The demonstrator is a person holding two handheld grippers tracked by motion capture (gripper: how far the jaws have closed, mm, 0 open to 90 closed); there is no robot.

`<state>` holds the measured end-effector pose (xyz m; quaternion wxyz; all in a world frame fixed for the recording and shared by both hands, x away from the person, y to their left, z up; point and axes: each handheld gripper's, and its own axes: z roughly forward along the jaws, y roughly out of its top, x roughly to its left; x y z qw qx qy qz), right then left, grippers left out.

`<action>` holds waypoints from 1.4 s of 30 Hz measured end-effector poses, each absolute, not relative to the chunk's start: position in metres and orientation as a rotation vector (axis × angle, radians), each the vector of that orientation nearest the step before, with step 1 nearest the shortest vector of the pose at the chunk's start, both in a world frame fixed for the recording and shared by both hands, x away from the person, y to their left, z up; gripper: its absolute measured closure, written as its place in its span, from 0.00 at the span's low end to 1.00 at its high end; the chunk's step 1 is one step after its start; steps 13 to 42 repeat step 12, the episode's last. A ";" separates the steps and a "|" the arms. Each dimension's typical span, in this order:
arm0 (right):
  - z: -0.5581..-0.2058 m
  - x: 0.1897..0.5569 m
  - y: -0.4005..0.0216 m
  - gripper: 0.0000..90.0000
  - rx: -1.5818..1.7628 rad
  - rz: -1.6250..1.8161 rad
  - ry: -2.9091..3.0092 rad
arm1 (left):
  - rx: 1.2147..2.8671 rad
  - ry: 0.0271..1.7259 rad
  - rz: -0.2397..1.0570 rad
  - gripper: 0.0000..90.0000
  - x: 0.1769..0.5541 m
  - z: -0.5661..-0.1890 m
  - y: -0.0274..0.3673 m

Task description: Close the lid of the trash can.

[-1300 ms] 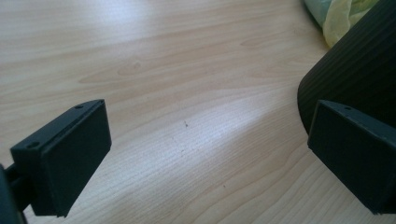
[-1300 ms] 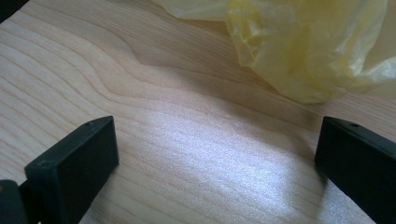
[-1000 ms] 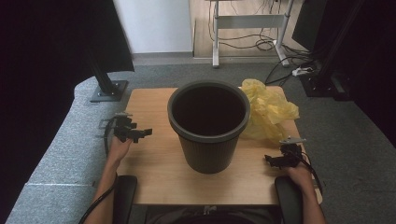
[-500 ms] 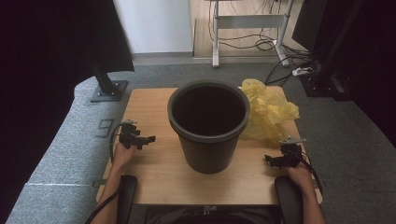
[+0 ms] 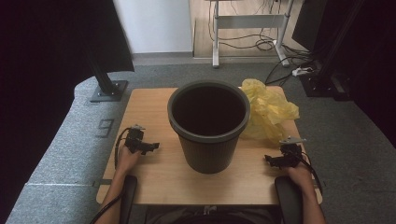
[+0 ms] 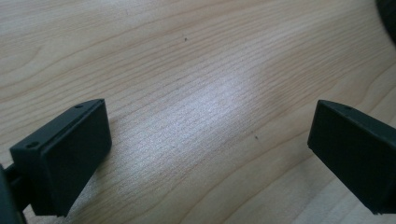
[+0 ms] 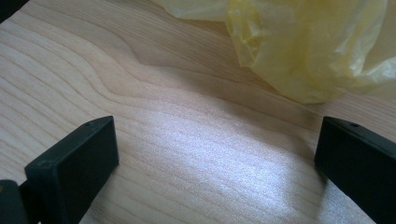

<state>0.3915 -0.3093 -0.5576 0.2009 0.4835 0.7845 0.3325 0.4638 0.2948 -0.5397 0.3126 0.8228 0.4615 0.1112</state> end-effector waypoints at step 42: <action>-0.558 0.391 -0.309 0.00 1.351 0.930 2.192 | 2.210 1.181 0.398 0.00 0.460 -0.545 0.288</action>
